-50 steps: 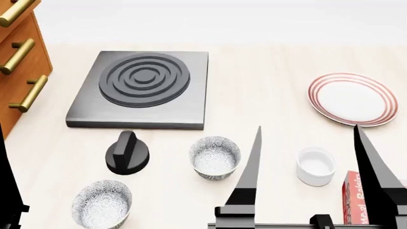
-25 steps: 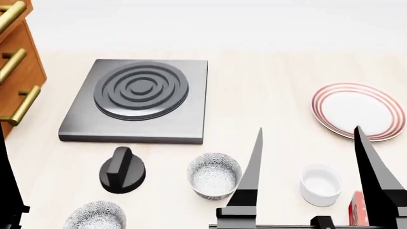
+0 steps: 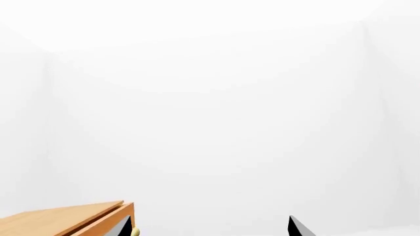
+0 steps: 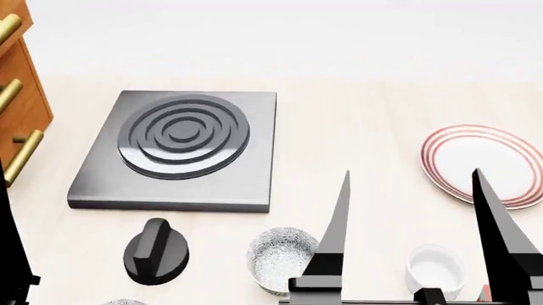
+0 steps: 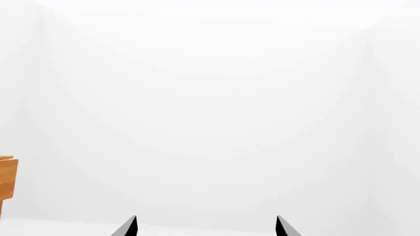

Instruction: Pick the akita bowl next to the ramekin and place it on the plate.

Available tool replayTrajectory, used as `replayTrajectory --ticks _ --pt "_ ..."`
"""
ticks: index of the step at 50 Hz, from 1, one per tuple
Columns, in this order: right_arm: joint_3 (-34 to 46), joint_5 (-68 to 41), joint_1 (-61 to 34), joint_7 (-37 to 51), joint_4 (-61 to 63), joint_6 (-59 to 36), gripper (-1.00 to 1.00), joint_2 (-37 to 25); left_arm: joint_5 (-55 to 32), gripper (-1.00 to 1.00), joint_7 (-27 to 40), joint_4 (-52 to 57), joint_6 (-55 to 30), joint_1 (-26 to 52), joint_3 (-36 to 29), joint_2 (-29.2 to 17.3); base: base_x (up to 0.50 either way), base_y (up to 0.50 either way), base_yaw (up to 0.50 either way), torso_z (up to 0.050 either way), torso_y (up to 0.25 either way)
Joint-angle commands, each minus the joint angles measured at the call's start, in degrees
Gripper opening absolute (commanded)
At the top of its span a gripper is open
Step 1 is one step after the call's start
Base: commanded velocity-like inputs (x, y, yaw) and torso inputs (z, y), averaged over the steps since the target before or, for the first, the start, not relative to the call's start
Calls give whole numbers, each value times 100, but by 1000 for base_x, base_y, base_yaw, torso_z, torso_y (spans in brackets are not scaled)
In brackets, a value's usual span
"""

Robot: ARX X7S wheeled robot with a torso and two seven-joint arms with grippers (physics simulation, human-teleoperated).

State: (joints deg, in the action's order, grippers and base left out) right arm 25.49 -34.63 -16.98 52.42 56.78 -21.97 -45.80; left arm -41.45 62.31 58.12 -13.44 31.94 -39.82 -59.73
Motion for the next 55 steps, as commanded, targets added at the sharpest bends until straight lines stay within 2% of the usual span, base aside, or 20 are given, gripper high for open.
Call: replayTrajectory --ticks 1,55 --pt "28 -13 -29 20 6 18 100 -16 -23 100 22 16 1 56 -29 -24 145 0 0 0 0" --pt "144 23 -37 128 22 146 100 -138 -1 100 87 -27 158 156 -239 -133 139 0 0 0 0"
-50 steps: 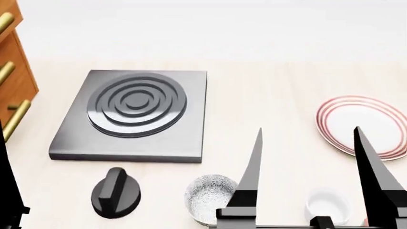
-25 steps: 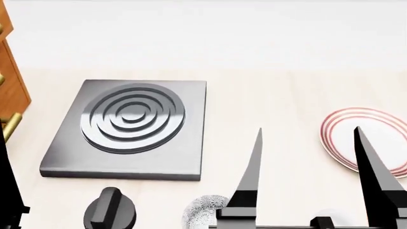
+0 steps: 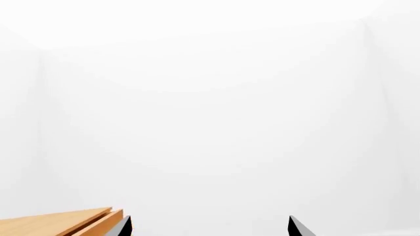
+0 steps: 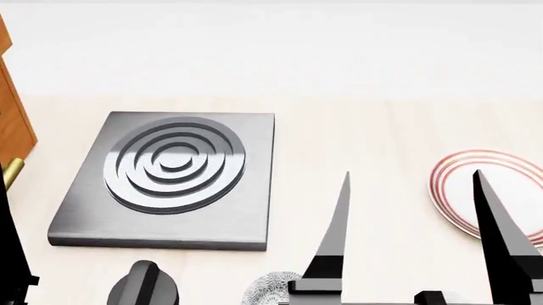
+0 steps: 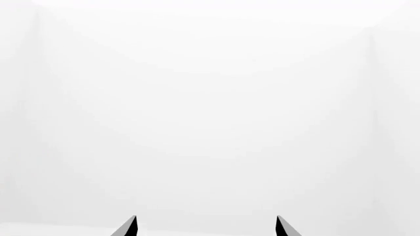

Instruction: Pick the akita bowl next to the ramekin and place it on the plate.

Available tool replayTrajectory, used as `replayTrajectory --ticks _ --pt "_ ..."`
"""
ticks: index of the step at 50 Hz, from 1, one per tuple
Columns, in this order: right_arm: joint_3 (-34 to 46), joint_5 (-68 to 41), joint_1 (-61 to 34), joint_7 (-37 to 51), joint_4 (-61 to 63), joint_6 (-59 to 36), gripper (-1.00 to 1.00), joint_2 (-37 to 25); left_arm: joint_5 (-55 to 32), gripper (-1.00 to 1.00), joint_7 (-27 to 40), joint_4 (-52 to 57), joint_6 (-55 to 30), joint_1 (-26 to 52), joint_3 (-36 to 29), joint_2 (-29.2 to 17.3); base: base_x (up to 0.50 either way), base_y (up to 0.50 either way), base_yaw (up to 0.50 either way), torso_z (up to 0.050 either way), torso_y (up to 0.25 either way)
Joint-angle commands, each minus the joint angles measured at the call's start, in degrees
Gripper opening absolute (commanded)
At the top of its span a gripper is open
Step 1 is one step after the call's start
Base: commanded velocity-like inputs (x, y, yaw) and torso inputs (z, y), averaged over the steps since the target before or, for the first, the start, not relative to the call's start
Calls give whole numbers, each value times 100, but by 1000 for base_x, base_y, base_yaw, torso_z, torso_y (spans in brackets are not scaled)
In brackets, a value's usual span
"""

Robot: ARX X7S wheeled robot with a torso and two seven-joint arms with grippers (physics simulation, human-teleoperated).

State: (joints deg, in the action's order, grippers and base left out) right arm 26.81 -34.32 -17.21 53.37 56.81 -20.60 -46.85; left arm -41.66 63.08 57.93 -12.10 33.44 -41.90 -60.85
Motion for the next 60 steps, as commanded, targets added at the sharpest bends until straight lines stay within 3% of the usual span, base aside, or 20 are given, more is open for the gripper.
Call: replayTrajectory --ticks 1,38,60 --pt "12 -1 0 26 6 34 100 -36 28 100 11 -16 48 -11 -32 -31 133 0 0 0 0" --pt "62 20 -19 63 -3 190 100 -142 5 100 30 -129 -7 57 -125 -73 18 0 0 0 0" --pt "96 31 12 107 2 271 100 -201 -20 100 19 -131 58 73 -178 -117 0 0 0 0 -124"
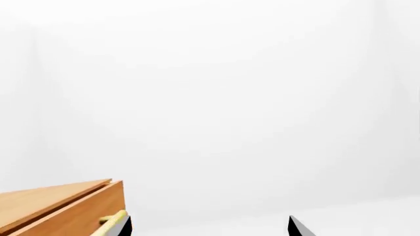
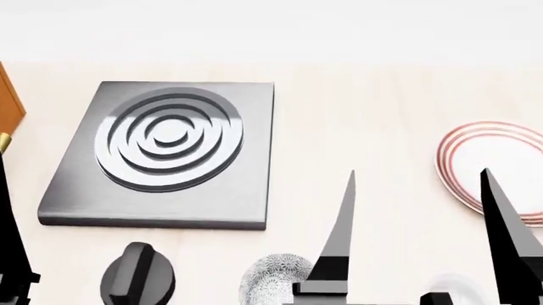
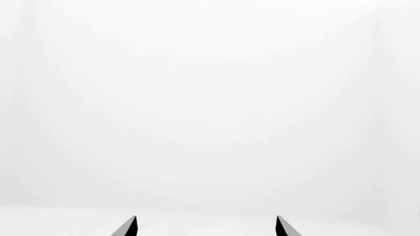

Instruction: Pick the akita bowl next to the ramekin and place it on the plate.

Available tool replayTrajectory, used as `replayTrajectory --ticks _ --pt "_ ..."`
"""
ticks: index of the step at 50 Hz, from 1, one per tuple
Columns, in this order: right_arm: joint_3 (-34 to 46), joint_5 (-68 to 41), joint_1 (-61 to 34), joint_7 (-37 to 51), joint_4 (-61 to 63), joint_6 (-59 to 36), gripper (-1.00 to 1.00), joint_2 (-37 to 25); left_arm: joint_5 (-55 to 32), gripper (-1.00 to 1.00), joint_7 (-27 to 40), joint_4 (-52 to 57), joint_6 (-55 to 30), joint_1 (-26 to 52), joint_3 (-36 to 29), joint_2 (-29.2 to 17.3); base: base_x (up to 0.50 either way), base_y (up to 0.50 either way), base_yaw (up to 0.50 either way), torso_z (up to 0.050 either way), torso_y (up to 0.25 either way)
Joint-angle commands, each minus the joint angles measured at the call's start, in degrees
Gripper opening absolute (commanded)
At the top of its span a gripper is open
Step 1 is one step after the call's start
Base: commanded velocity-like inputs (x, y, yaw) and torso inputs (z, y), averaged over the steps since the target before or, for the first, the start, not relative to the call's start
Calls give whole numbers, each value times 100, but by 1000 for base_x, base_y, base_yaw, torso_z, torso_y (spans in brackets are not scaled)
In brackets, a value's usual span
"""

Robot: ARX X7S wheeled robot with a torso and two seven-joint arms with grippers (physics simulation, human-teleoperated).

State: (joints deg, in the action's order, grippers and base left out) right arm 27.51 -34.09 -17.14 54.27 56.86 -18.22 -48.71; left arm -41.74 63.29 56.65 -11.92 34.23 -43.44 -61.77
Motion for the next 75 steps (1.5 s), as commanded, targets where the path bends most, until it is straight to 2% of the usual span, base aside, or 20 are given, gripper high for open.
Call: replayTrajectory --ticks 1,75 --pt "24 7 15 16 -8 50 100 -18 -10 100 0 -2 41 -4 -28 -25 0 0 0 0 -145" --pt "129 -96 -92 133 -3 149 100 -138 -131 100 5 -55 21 170 -201 1 0 0 0 0 -145"
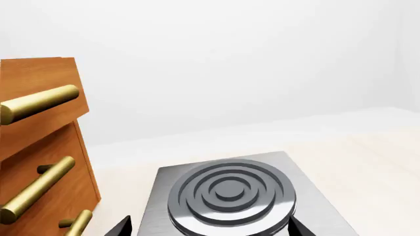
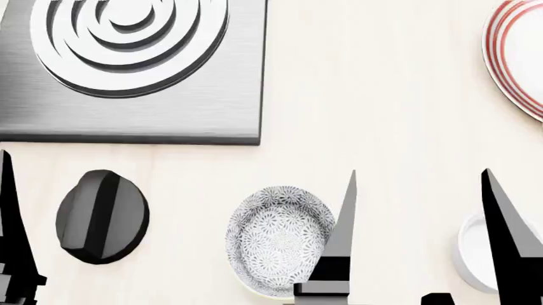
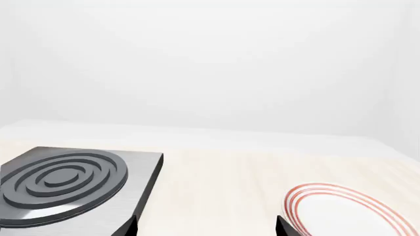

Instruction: Pick the akita bowl next to the ramekin and place it on the plate.

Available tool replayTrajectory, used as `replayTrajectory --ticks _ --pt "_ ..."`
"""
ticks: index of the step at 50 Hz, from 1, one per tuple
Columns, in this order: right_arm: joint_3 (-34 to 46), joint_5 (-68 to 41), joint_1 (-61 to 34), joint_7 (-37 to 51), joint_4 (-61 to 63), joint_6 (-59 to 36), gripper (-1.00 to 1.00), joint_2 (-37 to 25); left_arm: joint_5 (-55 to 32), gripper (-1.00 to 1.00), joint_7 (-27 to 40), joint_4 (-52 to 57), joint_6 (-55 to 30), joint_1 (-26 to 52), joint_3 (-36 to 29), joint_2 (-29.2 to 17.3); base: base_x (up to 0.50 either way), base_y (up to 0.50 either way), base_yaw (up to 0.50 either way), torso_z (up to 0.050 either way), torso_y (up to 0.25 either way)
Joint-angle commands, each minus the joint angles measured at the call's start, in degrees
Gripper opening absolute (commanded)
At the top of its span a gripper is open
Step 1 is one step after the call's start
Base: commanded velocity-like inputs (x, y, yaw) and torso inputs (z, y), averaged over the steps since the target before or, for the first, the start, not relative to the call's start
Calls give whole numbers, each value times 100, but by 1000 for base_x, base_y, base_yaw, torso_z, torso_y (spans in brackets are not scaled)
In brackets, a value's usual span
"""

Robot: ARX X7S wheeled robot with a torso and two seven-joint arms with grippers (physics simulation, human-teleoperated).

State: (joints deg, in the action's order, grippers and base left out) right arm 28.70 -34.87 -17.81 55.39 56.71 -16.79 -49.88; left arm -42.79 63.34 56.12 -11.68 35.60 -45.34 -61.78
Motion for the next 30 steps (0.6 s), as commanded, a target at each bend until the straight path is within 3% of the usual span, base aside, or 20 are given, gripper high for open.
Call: replayTrajectory --ticks 1,13,30 --pt "12 -19 -28 23 9 6 100 -21 -25 100 4 -6 -3 34 -11 2 0 0 0 0 -145" --pt "23 -26 -31 55 25 25 100 -57 46 100 32 6 -56 44 -53 4 0 0 0 0 -108" --pt "16 -502 -118 131 43 -25 100 -71 69 100 75 -51 74 -20 -53 -4 0 0 0 0 0"
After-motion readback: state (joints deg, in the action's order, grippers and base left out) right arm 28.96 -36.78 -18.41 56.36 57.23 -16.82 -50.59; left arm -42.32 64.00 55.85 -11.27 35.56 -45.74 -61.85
